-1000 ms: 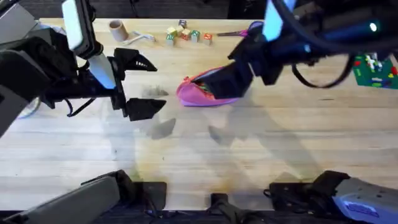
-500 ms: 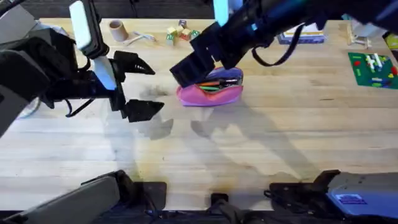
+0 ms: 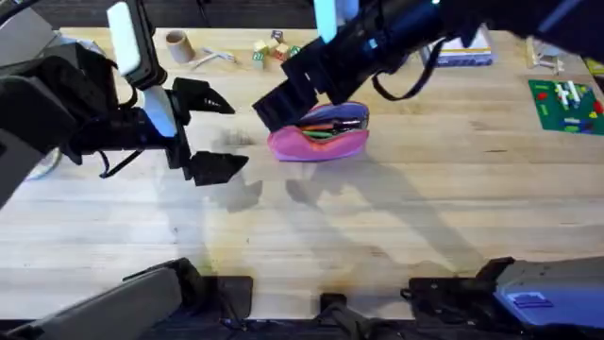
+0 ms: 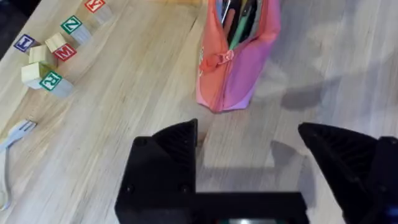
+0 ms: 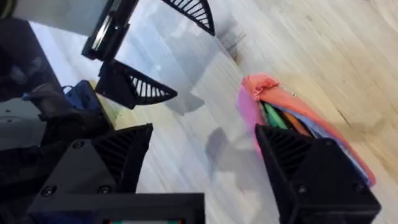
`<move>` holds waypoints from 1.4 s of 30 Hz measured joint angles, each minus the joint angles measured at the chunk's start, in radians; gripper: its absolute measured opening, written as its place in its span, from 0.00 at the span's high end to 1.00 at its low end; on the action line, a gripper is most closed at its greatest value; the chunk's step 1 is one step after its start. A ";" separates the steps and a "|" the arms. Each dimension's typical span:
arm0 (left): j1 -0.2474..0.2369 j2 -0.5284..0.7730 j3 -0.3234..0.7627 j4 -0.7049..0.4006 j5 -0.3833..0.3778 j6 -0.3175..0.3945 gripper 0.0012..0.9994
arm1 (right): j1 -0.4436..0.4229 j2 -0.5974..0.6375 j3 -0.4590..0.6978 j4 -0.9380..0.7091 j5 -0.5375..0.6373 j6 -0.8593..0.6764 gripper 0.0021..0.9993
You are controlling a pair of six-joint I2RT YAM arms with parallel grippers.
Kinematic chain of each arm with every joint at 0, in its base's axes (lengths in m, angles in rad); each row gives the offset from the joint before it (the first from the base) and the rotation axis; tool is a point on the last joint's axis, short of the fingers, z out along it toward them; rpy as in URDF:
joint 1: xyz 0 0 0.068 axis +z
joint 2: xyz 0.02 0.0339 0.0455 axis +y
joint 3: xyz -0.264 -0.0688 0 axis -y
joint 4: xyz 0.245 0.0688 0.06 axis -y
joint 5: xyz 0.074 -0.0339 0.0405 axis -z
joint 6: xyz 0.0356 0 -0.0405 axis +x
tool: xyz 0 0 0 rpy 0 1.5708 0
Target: Unzip the bag, pick up the pens from the table one at a time and place them inside, then zip the bag closed.
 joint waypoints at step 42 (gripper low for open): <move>0.000 0.000 0.000 -0.007 -0.003 0.000 0.01 | -0.004 0.393 0.001 0.214 0.166 0.138 0.18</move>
